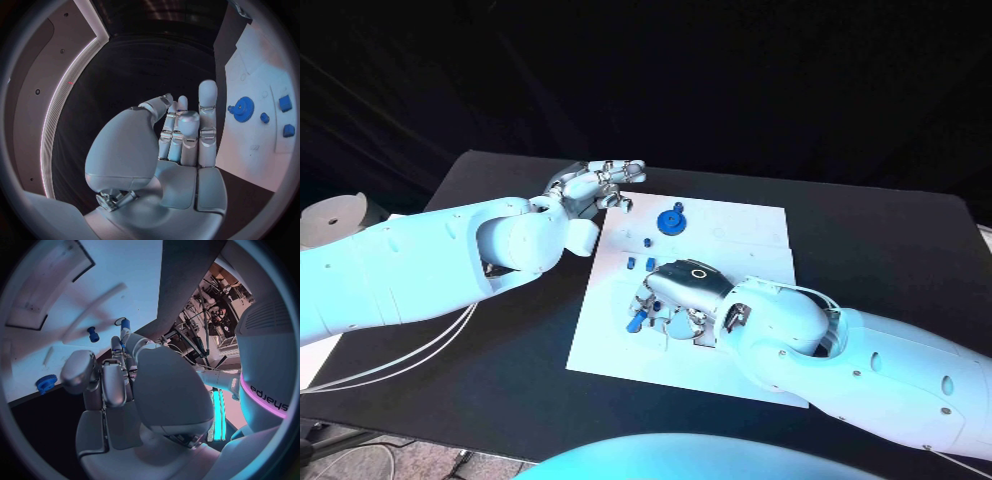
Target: Assemble the parts on the task board
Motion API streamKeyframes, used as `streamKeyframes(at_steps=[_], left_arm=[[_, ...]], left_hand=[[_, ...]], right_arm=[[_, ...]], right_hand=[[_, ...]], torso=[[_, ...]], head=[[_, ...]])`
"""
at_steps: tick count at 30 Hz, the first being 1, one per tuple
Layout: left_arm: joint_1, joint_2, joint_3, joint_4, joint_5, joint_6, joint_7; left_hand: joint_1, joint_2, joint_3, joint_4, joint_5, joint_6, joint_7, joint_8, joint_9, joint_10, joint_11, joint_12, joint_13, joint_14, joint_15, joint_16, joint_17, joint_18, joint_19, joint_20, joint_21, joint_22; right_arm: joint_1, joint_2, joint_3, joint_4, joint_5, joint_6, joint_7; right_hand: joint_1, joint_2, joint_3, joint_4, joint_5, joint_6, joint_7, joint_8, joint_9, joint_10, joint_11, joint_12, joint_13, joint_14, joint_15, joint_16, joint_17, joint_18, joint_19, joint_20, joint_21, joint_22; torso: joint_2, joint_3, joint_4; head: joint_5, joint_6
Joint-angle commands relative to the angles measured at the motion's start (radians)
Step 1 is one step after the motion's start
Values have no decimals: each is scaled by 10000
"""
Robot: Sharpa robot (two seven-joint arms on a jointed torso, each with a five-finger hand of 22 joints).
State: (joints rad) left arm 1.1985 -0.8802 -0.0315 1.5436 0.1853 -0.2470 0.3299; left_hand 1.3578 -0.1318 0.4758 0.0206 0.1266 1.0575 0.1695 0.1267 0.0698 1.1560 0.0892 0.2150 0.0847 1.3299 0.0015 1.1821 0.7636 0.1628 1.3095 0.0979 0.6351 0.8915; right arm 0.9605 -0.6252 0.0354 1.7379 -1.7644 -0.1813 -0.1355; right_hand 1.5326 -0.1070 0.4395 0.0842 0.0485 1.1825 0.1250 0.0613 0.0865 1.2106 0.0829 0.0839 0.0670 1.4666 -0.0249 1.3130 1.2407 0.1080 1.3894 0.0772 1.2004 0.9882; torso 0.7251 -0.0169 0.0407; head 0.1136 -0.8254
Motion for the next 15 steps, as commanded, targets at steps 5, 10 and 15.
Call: streamKeyframes(at_steps=[5, 10, 15], left_arm=[[4, -6, 5, 16, -45, 209, 28], [4, -10, 5, 13, -45, 221, 23], [4, -20, 5, 15, -45, 224, 19]], left_hand=[[72, 47, -15, -19, 50, -88, -14, 35, -10, -60, 15, 28, 13, -11, 24, -24, -12, 94, -6, 28, -64, -11], [57, 73, -41, -21, 49, -105, -11, 50, -8, -84, 19, 58, 15, -19, 29, -13, -20, 96, -7, 33, -85, -23], [57, 73, -41, -21, 49, -105, -11, 50, -8, -84, 19, 58, 15, -19, 29, -13, -20, 96, -7, 33, -85, -23]], right_arm=[[-71, -6, -56, 33, -290, 111, -172], [-73, -65, -51, 152, -345, 80, -196], [-73, -138, -41, 237, -423, 119, -279]], right_hand=[[-112, 47, 75, -25, 38, -2, 46, 60, 16, 297, -209, 26, -7, 476, 12, 29, 10, 17, 18, -6, 30, -3], [-112, 47, 75, -25, 38, -2, 46, 60, 16, 297, -209, 26, -7, 476, 12, 29, 10, 17, 18, -6, 30, -3], [-140, 42, 83, -32, 37, 6, 46, 65, 19, 303, -210, 21, -5, 477, 14, 36, 17, 18, 16, -5, 32, -1]], torso=[[2, 2, 1], [-6, 0, -5], [-9, -3, -16]], head=[[23, -19], [37, -34], [33, -38]])
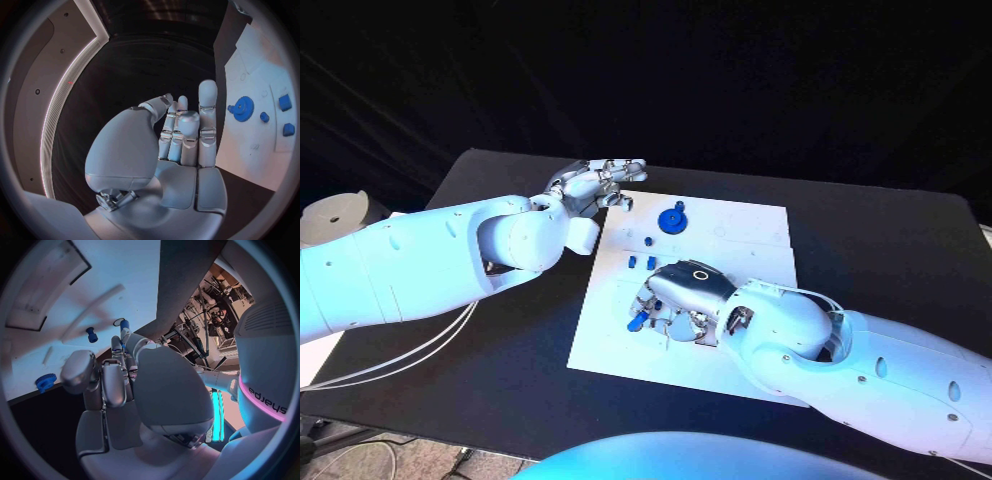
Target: Assemble the parts on the task board
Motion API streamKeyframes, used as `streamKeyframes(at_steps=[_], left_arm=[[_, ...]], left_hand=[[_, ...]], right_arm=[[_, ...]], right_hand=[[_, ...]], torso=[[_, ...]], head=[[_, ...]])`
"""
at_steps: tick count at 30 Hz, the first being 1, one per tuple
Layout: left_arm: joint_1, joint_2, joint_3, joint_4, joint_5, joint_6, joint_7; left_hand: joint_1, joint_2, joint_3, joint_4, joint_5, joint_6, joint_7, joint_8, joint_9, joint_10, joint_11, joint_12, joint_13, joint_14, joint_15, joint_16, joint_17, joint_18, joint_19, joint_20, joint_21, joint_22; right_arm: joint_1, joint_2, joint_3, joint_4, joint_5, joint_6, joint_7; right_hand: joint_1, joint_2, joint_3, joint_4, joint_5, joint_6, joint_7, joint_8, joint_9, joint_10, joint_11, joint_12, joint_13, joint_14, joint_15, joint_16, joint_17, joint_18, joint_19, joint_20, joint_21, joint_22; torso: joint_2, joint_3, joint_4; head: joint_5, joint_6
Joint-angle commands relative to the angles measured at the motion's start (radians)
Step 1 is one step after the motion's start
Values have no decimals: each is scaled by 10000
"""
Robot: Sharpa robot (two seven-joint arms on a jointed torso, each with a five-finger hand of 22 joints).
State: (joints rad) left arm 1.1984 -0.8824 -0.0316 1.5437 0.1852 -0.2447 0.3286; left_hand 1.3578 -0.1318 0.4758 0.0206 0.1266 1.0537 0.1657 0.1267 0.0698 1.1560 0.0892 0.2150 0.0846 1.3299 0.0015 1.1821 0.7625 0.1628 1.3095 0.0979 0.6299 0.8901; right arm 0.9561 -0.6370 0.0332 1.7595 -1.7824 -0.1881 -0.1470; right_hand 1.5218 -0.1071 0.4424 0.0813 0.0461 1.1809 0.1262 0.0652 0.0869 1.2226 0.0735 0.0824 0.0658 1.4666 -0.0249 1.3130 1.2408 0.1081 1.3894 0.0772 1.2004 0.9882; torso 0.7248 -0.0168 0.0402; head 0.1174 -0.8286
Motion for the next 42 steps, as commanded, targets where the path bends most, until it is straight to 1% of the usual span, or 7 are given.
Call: streamKeyframes(at_steps=[1, 9, 19, 26, 31, 34, 42], left_arm=[[5, -1, 7, 16, -44, 201, 32], [5, -17, 7, 22, -44, 199, 27], [5, -38, 7, 37, -44, 204, 20], [5, -43, 7, 45, -44, 203, 14], [6, -41, 7, 54, -44, 201, 11], [6, -42, 7, 58, -44, 199, 10], [7, -55, 7, 73, -44, 203, -2]], left_hand=[[57, 73, -41, -21, 49, -67, 27, 50, -8, -84, 18, 58, 15, -19, 29, -13, -8, 96, -7, 33, -33, -9], [57, 73, -41, -21, 49, -67, 27, 50, -8, -84, 18, 58, 15, -19, 29, -13, -8, 96, -7, 33, -33, -9], [57, 73, -41, -21, 49, -67, 27, 50, -8, -84, 18, 58, 15, -19, 29, -13, -8, 96, -7, 33, -33, -9], [57, 73, -41, -21, 49, -67, 27, 50, -8, -84, 18, 58, 15, -19, 29, -13, -8, 96, -7, 33, -33, -9], [57, 73, -41, -21, 49, -67, 27, 50, -8, -84, 18, 58, 15, -19, 29, -13, -8, 96, -7, 33, -33, -9], [57, 73, -41, -21, 49, -67, 27, 50, -8, -84, 18, 58, 15, -19, 29, -13, -8, 96, -7, 33, -33, -9], [57, 73, -41, -21, 49, -67, 27, 50, -8, -84, 18, 58, 15, -19, 29, -13, -8, 96, -7, 33, -33, -9]], right_arm=[[-29, -31, -16, 21, -260, 205, -193], [-26, -85, -8, 21, -427, 450, -416], [-23, -79, -7, 37, -685, 710, -712], [-8, 71, -8, 28, -748, 928, -771], [18, 212, -12, 42, -801, 1007, -823], [26, 270, -14, 57, -820, 995, -834], [42, 361, -21, 25, -761, 1109, -891]], right_hand=[[-32, 43, 55, -3, 61, 22, 34, 25, 15, 183, -115, 36, 7, 477, 14, 37, 17, 16, 16, -5, 32, -1], [-58, 36, 59, -8, 59, 28, 32, 29, 18, 189, -116, 32, 9, 477, 14, 44, 25, 15, 16, -5, 38, 9], [-138, 23, 70, -16, 55, 47, 28, 37, 25, 210, -118, 21, 13, 475, 14, 42, 19, 14, 13, -2, 45, 18], [-175, 14, 72, -18, 55, 49, 24, 37, 27, 213, -120, 13, 13, 472, 13, 36, 10, 18, 4, 0, 32, -1], [-257, -3, 72, -18, 54, 43, 19, 32, 29, 209, -119, -8, 12, 465, 15, 18, -16, 21, -7, 3, 22, -15], [-328, -25, 65, -18, 55, 21, 18, 20, 26, 193, -115, -32, 9, 460, 17, 9, -28, 24, -17, 6, 12, -30], [-728, -166, -39, 46, 89, -197, 18, -35, -18, 33, -72, -154, -8, 452, 54, 0, -52, 28, -42, 39, -12, -61]], torso=[[-6, -4, -14], [-5, -6, 6], [-3, -7, -3], [-6, -11, -7], [-5, -11, 6], [-8, -16, 11], [-6, -14, -1]], head=[[-7, -3], [-5, -9], [3, -22], [3, -32], [-3, -35], [-3, -42], [11, -45]])
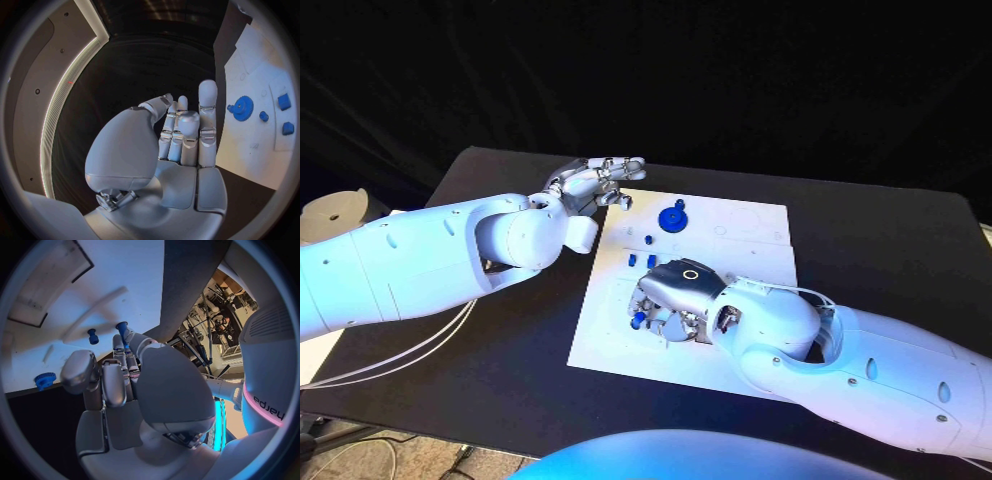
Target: Assemble the parts on the task board
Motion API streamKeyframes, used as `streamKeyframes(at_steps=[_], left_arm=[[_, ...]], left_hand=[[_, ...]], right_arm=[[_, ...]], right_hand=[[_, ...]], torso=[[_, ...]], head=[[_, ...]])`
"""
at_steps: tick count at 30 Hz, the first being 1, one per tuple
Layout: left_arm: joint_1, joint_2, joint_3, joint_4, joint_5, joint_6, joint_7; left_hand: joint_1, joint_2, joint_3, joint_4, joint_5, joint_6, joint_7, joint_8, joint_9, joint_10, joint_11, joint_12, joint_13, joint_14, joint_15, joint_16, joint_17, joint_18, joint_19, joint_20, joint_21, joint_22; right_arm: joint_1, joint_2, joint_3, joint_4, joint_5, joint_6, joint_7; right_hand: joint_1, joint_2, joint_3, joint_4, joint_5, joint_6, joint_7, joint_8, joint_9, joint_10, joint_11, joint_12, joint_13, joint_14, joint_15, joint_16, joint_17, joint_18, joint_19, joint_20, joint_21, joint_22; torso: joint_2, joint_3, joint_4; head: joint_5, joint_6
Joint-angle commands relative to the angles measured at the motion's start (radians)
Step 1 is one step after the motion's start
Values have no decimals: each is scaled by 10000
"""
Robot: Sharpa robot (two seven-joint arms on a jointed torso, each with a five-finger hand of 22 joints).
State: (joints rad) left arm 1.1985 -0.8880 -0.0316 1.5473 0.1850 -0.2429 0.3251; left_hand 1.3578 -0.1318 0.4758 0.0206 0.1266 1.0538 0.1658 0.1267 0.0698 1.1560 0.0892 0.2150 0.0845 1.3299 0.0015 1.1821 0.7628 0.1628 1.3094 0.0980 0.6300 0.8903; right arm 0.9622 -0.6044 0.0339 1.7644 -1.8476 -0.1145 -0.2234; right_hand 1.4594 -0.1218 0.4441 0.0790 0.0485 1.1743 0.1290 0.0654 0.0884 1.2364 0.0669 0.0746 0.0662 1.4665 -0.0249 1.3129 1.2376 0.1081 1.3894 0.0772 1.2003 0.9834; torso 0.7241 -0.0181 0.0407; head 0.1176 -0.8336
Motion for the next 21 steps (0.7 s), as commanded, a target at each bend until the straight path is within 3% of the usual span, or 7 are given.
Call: streamKeyframes(at_steps=[1, 6, 10, 12, 15, 17, 21], left_arm=[[7, -1, 6, 38, -41, 186, 31], [7, -7, 6, 46, -42, 201, 14], [7, -7, 6, 39, -42, 200, 7], [7, -4, 6, 34, -42, 201, 4], [7, 3, 6, 30, -42, 211, -1], [7, 6, 6, 26, -42, 217, -4], [7, 12, 6, 10, -42, 225, -8]], left_hand=[[57, 73, -41, -21, 49, -68, 26, 51, -8, -84, 19, 58, 16, -19, 29, -13, -11, 95, -7, 33, -34, -11], [57, 73, -41, -21, 49, -68, 26, 51, -8, -84, 19, 58, 16, -19, 29, -13, -11, 95, -7, 33, -34, -11], [57, 73, -41, -21, 49, -68, 26, 51, -8, -84, 19, 58, 16, -19, 29, -13, -11, 95, -7, 33, -34, -11], [57, 73, -41, -21, 49, -68, 26, 51, -8, -84, 19, 58, 16, -19, 29, -13, -11, 95, -7, 33, -34, -11], [43, 76, -66, -23, 48, -82, 29, 60, -7, -103, 22, 78, 16, -31, 32, -16, -39, 98, -10, 36, -58, -26], [43, 76, -66, -23, 48, -82, 29, 60, -7, -103, 22, 78, 16, -31, 32, -16, -39, 98, -10, 36, -58, -26], [43, 76, -66, -23, 48, -82, 29, 60, -7, -103, 22, 78, 16, -31, 32, -16, -39, 98, -10, 36, -58, -26]], right_arm=[[-17, 41, -28, -32, -103, 380, -141], [-10, 52, -32, -92, -64, 323, -238], [-6, 55, -36, -135, -3, 138, -294], [-4, 52, -38, -151, 41, 32, -301], [-2, 30, -40, -153, 138, -233, -258], [-1, -4, -41, -137, 207, -469, -198], [-2, -196, -40, -9, 378, -1124, -7]], right_hand=[[-148, -39, -70, 78, 68, -172, -4, -41, -41, -138, 3, -89, -15, 450, 60, -2, -26, 29, -45, 44, -18, -22], [-411, -201, -143, 132, 79, -746, 76, -64, -174, -568, 102, -140, -43, 428, 154, -70, -124, 65, -120, 98, -151, -216], [-817, -606, -627, 216, 59, -2071, 235, -42, -275, -1626, 278, -135, -54, 291, 272, -505, -675, 215, -461, 184, -778, -1095], [-963, -713, -1213, 277, 49, -2832, 134, -21, -274, -2529, 408, -123, -49, 140, 373, -869, -1107, 323, -740, 269, -1316, -1816], [-767, -505, -2441, 478, 69, -4023, -33, -86, -293, -3166, 527, 14, -3, 37, 476, -1104, -1412, 419, -900, 383, -1777, -2385], [-380, -238, -3242, 786, 77, -4047, -12, -61, -271, -3311, 531, 285, 23, 40, 484, -1110, -1476, 432, -844, 401, -1901, -2516], [-170, -113, -3437, 947, 88, -3505, 115, 22, -217, -3127, 470, 606, 61, 52, 437, -1116, -1530, 445, -791, 364, -1952, -2575]], torso=[[1, 0, -7], [-5, 5, -9], [6, 7, -9], [0, 8, -17], [1, 7, -15], [5, 17, -11], [-3, 29, -15]], head=[[9, 5], [11, 7], [13, 18], [5, 19], [1, 22], [-1, 34], [-9, 54]])
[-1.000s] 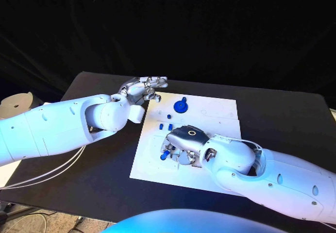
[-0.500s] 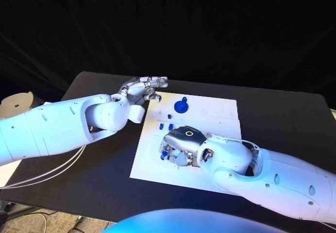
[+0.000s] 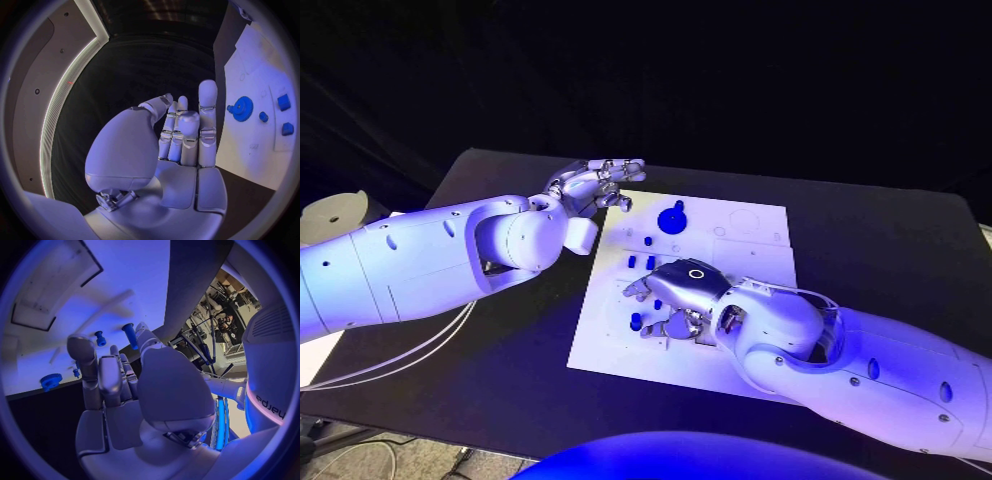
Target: Assemble the parts on the task board
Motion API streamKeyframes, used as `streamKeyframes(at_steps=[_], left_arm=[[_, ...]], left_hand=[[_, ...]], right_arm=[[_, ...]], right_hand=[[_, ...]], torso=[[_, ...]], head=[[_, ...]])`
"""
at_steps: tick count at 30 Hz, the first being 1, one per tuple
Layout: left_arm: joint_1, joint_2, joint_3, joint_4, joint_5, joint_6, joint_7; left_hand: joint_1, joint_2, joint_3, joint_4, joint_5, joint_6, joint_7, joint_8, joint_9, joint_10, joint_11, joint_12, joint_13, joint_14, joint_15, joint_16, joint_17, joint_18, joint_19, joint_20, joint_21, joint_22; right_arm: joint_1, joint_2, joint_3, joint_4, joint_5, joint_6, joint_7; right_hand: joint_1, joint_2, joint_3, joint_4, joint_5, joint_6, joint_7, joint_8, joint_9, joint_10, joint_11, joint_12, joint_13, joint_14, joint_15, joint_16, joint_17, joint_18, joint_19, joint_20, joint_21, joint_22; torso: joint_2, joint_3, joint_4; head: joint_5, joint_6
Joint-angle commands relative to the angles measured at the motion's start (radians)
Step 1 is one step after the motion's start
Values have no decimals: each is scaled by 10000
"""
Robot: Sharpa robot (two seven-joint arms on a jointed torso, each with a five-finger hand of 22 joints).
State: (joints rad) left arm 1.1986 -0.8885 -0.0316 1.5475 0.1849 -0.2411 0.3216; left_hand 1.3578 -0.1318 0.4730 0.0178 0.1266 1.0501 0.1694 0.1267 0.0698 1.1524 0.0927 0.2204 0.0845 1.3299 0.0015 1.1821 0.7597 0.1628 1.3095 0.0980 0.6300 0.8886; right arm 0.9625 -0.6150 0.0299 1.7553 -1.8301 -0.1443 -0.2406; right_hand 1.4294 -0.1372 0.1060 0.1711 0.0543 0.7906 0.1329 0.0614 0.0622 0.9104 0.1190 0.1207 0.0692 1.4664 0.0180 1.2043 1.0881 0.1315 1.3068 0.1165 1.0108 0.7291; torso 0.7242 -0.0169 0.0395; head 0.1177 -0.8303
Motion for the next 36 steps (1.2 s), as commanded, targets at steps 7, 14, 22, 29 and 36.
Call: streamKeyframes(at_steps=[7, 14, 22, 29, 36], left_arm=[[3, 28, 3, 9, -42, 223, 16], [-4, 1, -7, 88, -42, 219, 11], [-8, -75, -35, 196, -42, 219, 10], [-12, -79, -48, 229, -42, 247, 6], [-19, -99, -53, 231, -42, 253, 3]], left_hand=[[43, 76, -38, 5, 48, -45, -7, 60, -8, -68, -13, 24, 17, -32, 32, -16, -8, 98, -10, 36, -58, -9], [43, 76, -38, 5, 48, -45, -7, 60, -8, -68, -13, 24, 17, -32, 32, -16, -8, 98, -10, 36, -58, -9], [34, 77, -51, 5, 48, -56, -5, 64, -8, -82, -11, 32, 16, -37, 34, -16, -18, 101, -14, 38, -79, -23], [34, 77, -51, 5, 48, -56, -5, 64, -8, -82, -11, 32, 16, -37, 34, -16, -18, 101, -14, 38, -79, -23], [34, 77, -51, 5, 48, -56, -5, 64, -8, -82, -11, 32, 16, -37, 34, -16, -18, 101, -14, 38, -79, -23]], right_arm=[[290, -1377, 111, 762, 1493, -2048, 338], [660, -3318, 135, 1448, 3972, -2419, -383], [549, -4832, 46, 2126, 4507, -2415, -1876], [297, -5219, -22, 2381, 3668, -2050, -2940], [37, -5017, -41, 2349, 3067, -1697, -3281]], right_hand=[[444, 453, 150, -73, 114, 1650, 256, 296, 128, 1467, -275, 978, 94, 231, -181, 207, 210, 64, 487, -167, 491, 719], [53, 359, 77, 252, 540, 2416, -33, 575, 171, 4114, -783, 2221, 761, 683, -545, 1820, 2187, -390, 1393, -495, 2472, 3446], [-1082, 183, -1149, 1058, 2206, 2815, -378, 1124, 399, 5066, -1154, 9755, 9144, 796, -839, 2726, 3335, -574, 1572, -822, 3353, 4595], [-1811, 364, -2069, 1191, 2464, 2770, -428, 1391, 635, 4999, -1116, 11024, 10833, 841, -829, 2990, 3717, -627, 1608, -804, 3608, 4963], [-1960, 424, -2293, 1203, 2434, 2723, -429, 1456, 710, 4967, -1111, 11115, 11031, 843, -824, 3016, 3754, -627, 1594, -799, 3624, 4981]], torso=[[-59, 36, -111], [-137, 29, -258], [-172, 52, -522], [-210, 43, -604], [-197, 20, -552]], head=[[-138, 118], [-488, 182], [-878, 247], [-967, 262], [-967, 269]])
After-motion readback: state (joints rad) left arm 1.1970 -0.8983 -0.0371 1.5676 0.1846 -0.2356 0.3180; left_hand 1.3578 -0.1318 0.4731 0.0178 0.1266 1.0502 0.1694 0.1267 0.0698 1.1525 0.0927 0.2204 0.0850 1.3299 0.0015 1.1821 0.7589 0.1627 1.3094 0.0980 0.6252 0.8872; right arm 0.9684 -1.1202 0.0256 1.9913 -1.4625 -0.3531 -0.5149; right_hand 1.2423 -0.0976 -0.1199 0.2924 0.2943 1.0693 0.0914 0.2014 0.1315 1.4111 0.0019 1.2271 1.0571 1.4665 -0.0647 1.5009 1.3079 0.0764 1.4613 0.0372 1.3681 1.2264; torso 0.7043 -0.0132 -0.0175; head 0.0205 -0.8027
